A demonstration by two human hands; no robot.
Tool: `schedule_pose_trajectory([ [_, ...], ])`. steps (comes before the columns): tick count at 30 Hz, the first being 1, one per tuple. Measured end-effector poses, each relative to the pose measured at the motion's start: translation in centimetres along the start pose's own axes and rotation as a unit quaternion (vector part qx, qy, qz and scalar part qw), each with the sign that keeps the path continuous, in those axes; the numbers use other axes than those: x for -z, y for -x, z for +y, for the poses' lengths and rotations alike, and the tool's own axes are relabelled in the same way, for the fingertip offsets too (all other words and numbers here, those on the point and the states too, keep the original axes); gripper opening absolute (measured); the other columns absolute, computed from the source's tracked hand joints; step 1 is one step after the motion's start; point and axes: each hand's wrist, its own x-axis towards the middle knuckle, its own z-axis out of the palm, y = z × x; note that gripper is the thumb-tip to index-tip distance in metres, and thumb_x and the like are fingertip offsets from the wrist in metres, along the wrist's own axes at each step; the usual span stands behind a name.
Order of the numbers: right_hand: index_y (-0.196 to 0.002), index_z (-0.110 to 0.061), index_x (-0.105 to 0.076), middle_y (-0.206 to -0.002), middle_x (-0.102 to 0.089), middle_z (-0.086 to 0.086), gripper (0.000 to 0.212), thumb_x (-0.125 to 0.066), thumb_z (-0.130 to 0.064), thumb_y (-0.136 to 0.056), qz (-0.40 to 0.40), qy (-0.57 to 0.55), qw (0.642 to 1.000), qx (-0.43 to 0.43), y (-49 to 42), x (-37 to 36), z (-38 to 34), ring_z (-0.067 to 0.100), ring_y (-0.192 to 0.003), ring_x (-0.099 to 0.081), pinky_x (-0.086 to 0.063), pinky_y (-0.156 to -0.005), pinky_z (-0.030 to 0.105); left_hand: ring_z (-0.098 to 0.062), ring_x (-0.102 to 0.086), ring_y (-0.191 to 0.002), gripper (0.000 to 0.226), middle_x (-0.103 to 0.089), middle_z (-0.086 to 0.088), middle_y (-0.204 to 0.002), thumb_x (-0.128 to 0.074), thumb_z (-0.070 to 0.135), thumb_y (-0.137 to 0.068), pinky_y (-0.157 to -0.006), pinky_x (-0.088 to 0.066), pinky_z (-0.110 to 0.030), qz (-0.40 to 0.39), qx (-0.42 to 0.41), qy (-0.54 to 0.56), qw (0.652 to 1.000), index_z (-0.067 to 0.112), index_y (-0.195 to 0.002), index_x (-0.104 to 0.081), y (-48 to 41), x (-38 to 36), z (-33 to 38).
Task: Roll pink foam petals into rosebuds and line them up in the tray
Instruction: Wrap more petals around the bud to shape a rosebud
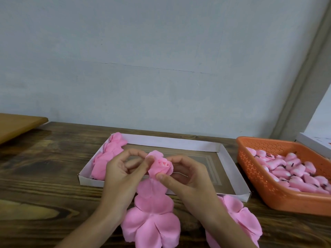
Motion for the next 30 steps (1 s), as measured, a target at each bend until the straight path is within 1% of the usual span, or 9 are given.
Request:
schedule_pose_trajectory([
  [4,-0.096,-0.025,-0.076,-0.111,-0.071,0.01,0.024,-0.085,-0.013,-0.078,0.035,0.02,0.999,0.018,-0.14,-0.09,0.06,0.023,-0.099,-0.076,-0.063,-0.08,0.036,-0.022,-0.078,-0.094,0.019,-0.081,-0.008,-0.096,-0.072,0.023,-0.09,-0.072,-0.061,-0.023,-0.025,0.0,0.0,1.0,0.016,-0.106,-0.076,0.09,-0.19,0.13],
  [6,-0.095,-0.027,-0.076,-0.111,-0.071,0.005,0.024,-0.085,-0.014,-0.076,0.041,0.02,0.999,0.022,-0.19,-0.07,0.0,0.022,-0.098,-0.076,-0.062,-0.08,0.035,-0.021,-0.077,-0.097,0.021,-0.08,-0.006,-0.101,-0.071,0.025,-0.089,-0.077,-0.061,-0.024,-0.031,-0.005,-0.007,0.999,0.019,-0.106,-0.08,0.13,-0.15,0.1],
  [10,-0.102,-0.019,-0.076,-0.108,-0.077,0.006,0.024,-0.084,-0.011,-0.081,0.03,0.018,0.999,0.02,-0.01,-0.08,0.04,0.026,-0.099,-0.076,-0.063,-0.082,0.043,-0.019,-0.077,-0.099,0.02,-0.08,-0.004,-0.102,-0.07,0.029,-0.088,-0.079,-0.059,-0.021,-0.025,-0.004,-0.01,1.0,0.021,-0.103,-0.081,0.14,-0.22,-0.07],
  [14,-0.103,-0.021,-0.076,-0.1,-0.079,0.003,0.023,-0.085,-0.013,-0.083,0.027,0.044,0.999,0.004,0.16,-0.11,-0.08,0.024,-0.094,-0.076,-0.063,-0.081,0.042,-0.023,-0.075,-0.103,0.027,-0.08,-0.006,-0.104,-0.072,0.04,-0.09,-0.087,-0.059,-0.028,-0.031,0.0,-0.013,0.999,0.02,-0.105,-0.081,0.16,-0.12,-0.42],
  [18,-0.098,-0.022,-0.075,-0.096,-0.08,0.001,0.021,-0.085,-0.013,-0.083,0.036,0.057,0.998,0.0,0.23,-0.24,-0.11,0.023,-0.091,-0.077,-0.063,-0.081,0.044,-0.024,-0.075,-0.102,0.023,-0.08,-0.008,-0.102,-0.072,0.035,-0.088,-0.086,-0.06,-0.027,-0.01,0.002,-0.004,1.0,0.017,-0.102,-0.081,0.06,-0.03,-0.76],
  [23,-0.094,-0.023,-0.072,-0.093,-0.079,0.0,0.02,-0.086,-0.012,-0.083,0.041,0.065,0.997,0.018,0.27,-0.36,-0.03,0.021,-0.088,-0.077,-0.062,-0.075,0.035,-0.024,-0.075,-0.1,0.022,-0.08,-0.007,-0.1,-0.072,0.032,-0.087,-0.086,-0.06,-0.028,-0.006,-0.026,-0.022,0.999,0.018,-0.101,-0.081,0.28,-0.2,-0.6],
  [26,-0.098,-0.025,-0.069,-0.095,-0.079,0.001,0.03,-0.088,-0.012,-0.079,0.058,0.059,0.996,0.025,0.18,-0.34,-0.01,0.021,-0.087,-0.077,-0.062,-0.074,0.034,-0.02,-0.075,-0.101,0.018,-0.08,-0.004,-0.102,-0.072,0.027,-0.089,-0.083,-0.058,-0.022,-0.026,-0.061,-0.045,0.997,0.021,-0.102,-0.082,0.3,-0.2,-0.19],
  [29,-0.115,-0.038,-0.063,-0.098,-0.078,0.0,0.051,-0.086,-0.01,-0.08,0.054,0.055,0.996,0.034,0.06,-0.19,0.02,0.022,-0.087,-0.076,-0.063,-0.075,0.034,-0.019,-0.074,-0.101,0.017,-0.079,-0.002,-0.102,-0.07,0.019,-0.09,-0.083,-0.057,-0.02,-0.04,-0.104,-0.078,0.991,0.024,-0.102,-0.082,0.18,-0.1,-0.02],
  [30,-0.12,-0.039,-0.063,-0.099,-0.078,0.001,0.054,-0.085,-0.007,-0.082,0.048,0.058,0.996,0.038,0.03,-0.09,0.03,0.022,-0.088,-0.076,-0.063,-0.076,0.035,-0.019,-0.074,-0.101,0.017,-0.079,-0.002,-0.102,-0.07,0.018,-0.091,-0.084,-0.057,-0.021,-0.045,-0.111,-0.088,0.989,0.025,-0.102,-0.081,0.17,-0.05,-0.02],
])
